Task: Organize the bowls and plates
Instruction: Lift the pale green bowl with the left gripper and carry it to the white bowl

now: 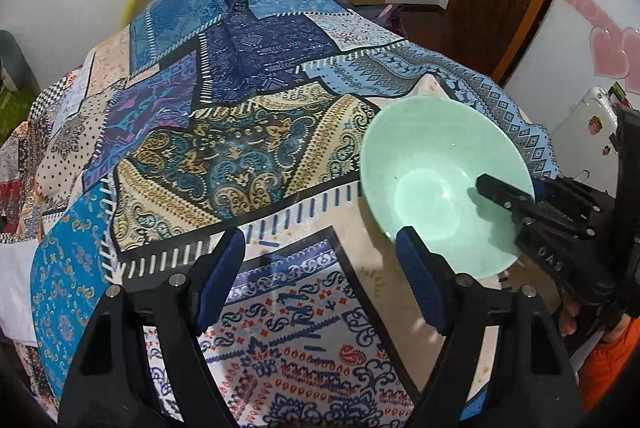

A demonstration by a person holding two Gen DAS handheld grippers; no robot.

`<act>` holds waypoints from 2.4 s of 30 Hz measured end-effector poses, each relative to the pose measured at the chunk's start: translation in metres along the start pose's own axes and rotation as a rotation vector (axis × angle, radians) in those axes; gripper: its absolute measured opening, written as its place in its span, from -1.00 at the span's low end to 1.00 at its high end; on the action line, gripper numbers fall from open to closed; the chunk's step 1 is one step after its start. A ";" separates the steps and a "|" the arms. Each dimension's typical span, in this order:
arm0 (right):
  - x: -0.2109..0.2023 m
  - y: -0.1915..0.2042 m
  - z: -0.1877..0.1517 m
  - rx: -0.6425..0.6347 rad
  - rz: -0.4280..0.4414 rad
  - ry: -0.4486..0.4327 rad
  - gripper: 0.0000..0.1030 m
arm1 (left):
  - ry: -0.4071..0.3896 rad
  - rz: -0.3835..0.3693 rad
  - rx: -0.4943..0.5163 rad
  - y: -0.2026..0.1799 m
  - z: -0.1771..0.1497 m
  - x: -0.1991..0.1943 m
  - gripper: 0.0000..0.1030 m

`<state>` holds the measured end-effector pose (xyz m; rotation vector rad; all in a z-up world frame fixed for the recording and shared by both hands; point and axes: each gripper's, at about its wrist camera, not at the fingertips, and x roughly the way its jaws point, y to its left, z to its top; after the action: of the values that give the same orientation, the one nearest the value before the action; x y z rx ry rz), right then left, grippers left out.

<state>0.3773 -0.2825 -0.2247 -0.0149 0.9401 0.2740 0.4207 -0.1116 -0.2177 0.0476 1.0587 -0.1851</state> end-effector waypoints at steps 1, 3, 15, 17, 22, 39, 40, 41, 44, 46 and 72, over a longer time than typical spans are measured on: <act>0.000 0.001 -0.001 -0.003 0.001 -0.001 -0.56 | 0.001 -0.005 0.002 -0.001 0.000 0.001 0.48; -0.001 0.002 -0.002 -0.004 0.019 0.001 -0.56 | 0.010 -0.012 0.008 -0.004 0.000 0.005 0.34; -0.001 0.035 -0.011 -0.067 0.120 0.031 -0.56 | 0.112 -0.016 -0.003 -0.003 -0.014 0.038 -0.57; -0.001 0.039 -0.011 -0.078 0.107 0.036 -0.56 | 0.101 0.002 0.007 -0.005 -0.016 0.035 -0.57; -0.007 0.042 -0.012 -0.055 0.129 0.044 -0.57 | 0.110 -0.007 -0.005 -0.003 -0.023 0.026 -0.58; -0.071 0.079 -0.013 -0.081 0.150 -0.035 -0.57 | 0.013 -0.021 -0.049 0.008 -0.045 -0.063 -0.58; -0.076 0.082 -0.013 -0.085 0.152 -0.042 -0.57 | 0.004 -0.018 -0.052 0.009 -0.046 -0.070 -0.58; -0.080 0.086 -0.013 -0.091 0.153 -0.048 -0.57 | -0.005 -0.014 -0.055 0.011 -0.047 -0.078 -0.58; -0.094 0.097 -0.014 -0.105 0.163 -0.066 -0.57 | -0.033 -0.003 -0.066 0.016 -0.053 -0.102 -0.58; -0.101 0.105 -0.015 -0.112 0.172 -0.076 -0.57 | -0.045 -0.001 -0.076 0.020 -0.058 -0.115 -0.58; -0.144 0.239 -0.041 -0.273 0.281 -0.109 -0.57 | -0.154 0.090 -0.227 0.117 -0.158 -0.243 -0.58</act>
<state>0.2074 -0.0897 -0.1090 -0.1179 0.7900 0.6559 0.1891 0.0546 -0.0892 -0.1220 0.9162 0.0134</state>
